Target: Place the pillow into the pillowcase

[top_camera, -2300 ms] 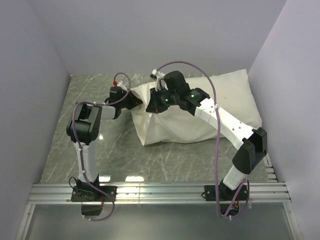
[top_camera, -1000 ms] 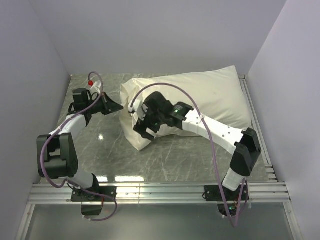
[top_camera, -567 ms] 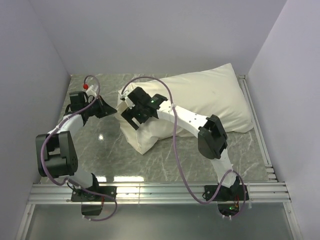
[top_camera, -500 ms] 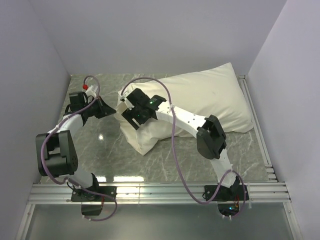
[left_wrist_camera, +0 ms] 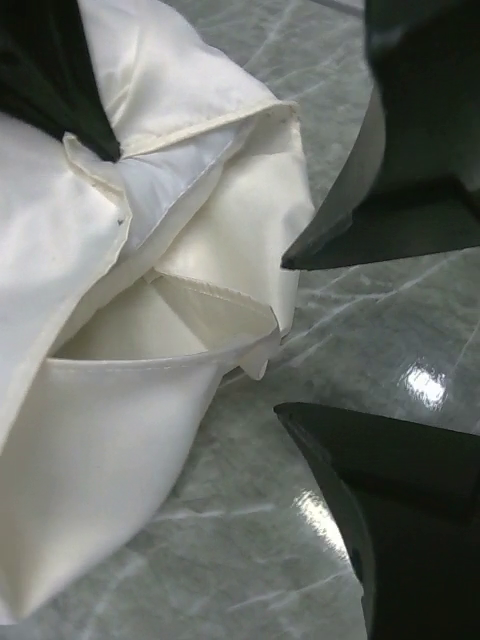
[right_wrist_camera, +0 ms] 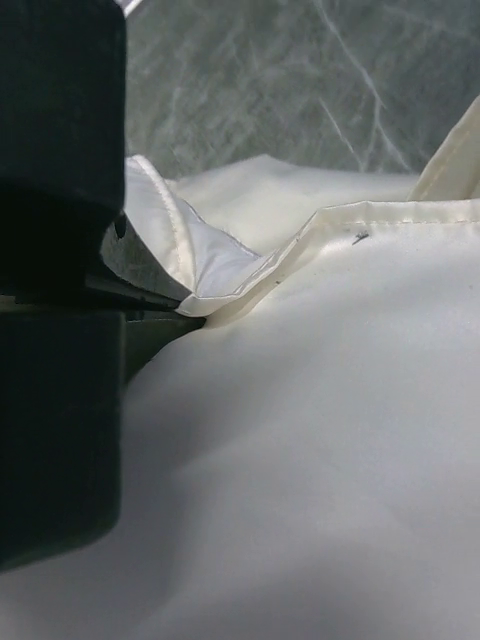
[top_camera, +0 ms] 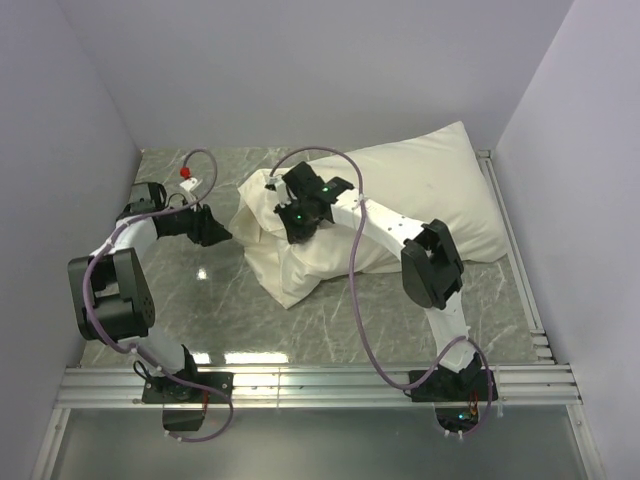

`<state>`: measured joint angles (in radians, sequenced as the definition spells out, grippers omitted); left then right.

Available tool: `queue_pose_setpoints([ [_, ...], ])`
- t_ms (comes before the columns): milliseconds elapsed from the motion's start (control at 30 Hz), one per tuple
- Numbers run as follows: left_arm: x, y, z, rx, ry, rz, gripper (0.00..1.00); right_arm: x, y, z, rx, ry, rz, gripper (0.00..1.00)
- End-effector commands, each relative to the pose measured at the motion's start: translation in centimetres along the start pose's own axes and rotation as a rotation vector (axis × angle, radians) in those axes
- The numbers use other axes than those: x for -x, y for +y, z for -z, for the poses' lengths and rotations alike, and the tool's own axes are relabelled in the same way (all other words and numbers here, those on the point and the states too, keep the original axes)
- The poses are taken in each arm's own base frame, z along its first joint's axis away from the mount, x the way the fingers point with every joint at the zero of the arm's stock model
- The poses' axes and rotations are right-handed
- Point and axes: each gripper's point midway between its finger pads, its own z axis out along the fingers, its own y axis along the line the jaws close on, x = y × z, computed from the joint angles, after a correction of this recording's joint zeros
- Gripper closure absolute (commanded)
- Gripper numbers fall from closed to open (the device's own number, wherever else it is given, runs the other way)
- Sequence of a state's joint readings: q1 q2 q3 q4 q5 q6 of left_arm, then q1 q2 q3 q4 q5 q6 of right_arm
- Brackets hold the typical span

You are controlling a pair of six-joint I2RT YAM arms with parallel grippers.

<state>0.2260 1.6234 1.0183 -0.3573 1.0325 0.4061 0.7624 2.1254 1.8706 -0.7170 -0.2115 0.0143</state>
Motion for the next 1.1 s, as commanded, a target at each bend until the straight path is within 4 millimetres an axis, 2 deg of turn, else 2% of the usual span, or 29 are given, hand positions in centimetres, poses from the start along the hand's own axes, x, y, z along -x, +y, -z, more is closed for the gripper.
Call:
queue_pose_setpoints([
  [0,1.0,-2.8,0.9,-0.169,-0.031,-0.428,0.38,-0.5,0.8,2.5,0.106,-0.006,-0.031,1.00],
  [67,0.7,-3.9,0.5,-0.204,-0.010,-0.493,0.33,-0.8,1.2,2.9,0.137,0.001,-0.028,1.00],
  [133,1.8,-4.2,0.1,-0.201,-0.042,-0.588,0.32,-0.9,1.2,2.9,0.148,0.004,-0.042,1.00],
  [233,2.1,-5.9,-0.8,-0.224,-0.061,-0.693,0.31,-0.9,1.2,2.8,0.164,0.008,-0.063,1.00],
  [267,1.9,-6.4,-1.8,-0.233,-0.080,-0.755,0.31,-0.7,1.3,3.0,0.170,0.004,-0.063,1.00],
  [333,2.7,-7.4,-2.0,-0.201,-0.113,-0.792,0.30,-0.5,1.2,3.1,0.171,-0.002,-0.071,1.00],
  [400,2.4,-8.5,-2.8,-0.207,-0.137,-0.844,0.26,-0.6,1.1,3.2,0.176,-0.001,-0.076,1.00],
  [433,1.6,-7.9,-3.2,-0.177,-0.097,-0.870,0.26,-0.5,1.1,3.2,0.179,-0.002,-0.081,1.00],
  [467,0.9,-9.1,-4.5,-0.213,-0.074,-0.913,0.26,-0.7,1.0,3.2,0.179,0.002,-0.089,1.00],
  [600,-1.2,-8.4,-6.9,-0.257,0.004,-0.940,0.24,-0.8,0.9,3.3,0.187,0.004,-0.112,1.00],
  [633,-1.0,-8.2,-7.2,-0.245,-0.002,-0.967,0.24,-0.8,0.9,3.4,0.189,0.003,-0.114,1.00],
  [667,-1.6,-8.1,-7.3,-0.238,-0.005,-0.983,0.23,-0.8,1.0,3.4,0.191,0.003,-0.114,1.00],
  [733,0.1,-8.2,-6.9,-0.179,-0.071,-1.075,0.23,-0.7,0.9,3.5,0.189,0.000,-0.113,1.00],
  [767,-0.4,-7.9,-6.6,-0.151,-0.076,-1.073,0.23,-0.8,0.9,3.4,0.189,0.003,-0.114,1.00],
  [833,0.6,-7.2,-5.5,-0.090,-0.079,-1.002,0.23,-0.7,1.0,3.5,0.191,0.003,-0.108,1.00],
  [933,1.0,-3.3,-3.0,0.022,-0.027,-0.858,0.25,-0.9,0.8,3.5,0.188,0.009,-0.110,1.00],
  [967,1.7,-1.4,-1.4,0.094,-0.028,-0.816,0.26,-1.0,0.7,3.5,0.185,0.013,-0.111,1.00],
  [1033,2.3,-0.5,0.4,0.115,-0.045,-0.845,0.26,-1.0,0.8,3.6,0.189,0.011,-0.114,1.00],
  [1067,1.9,-0.2,1.5,0.125,-0.036,-0.844,0.26,-1.1,0.7,3.6,0.188,0.015,-0.118,1.00],
])
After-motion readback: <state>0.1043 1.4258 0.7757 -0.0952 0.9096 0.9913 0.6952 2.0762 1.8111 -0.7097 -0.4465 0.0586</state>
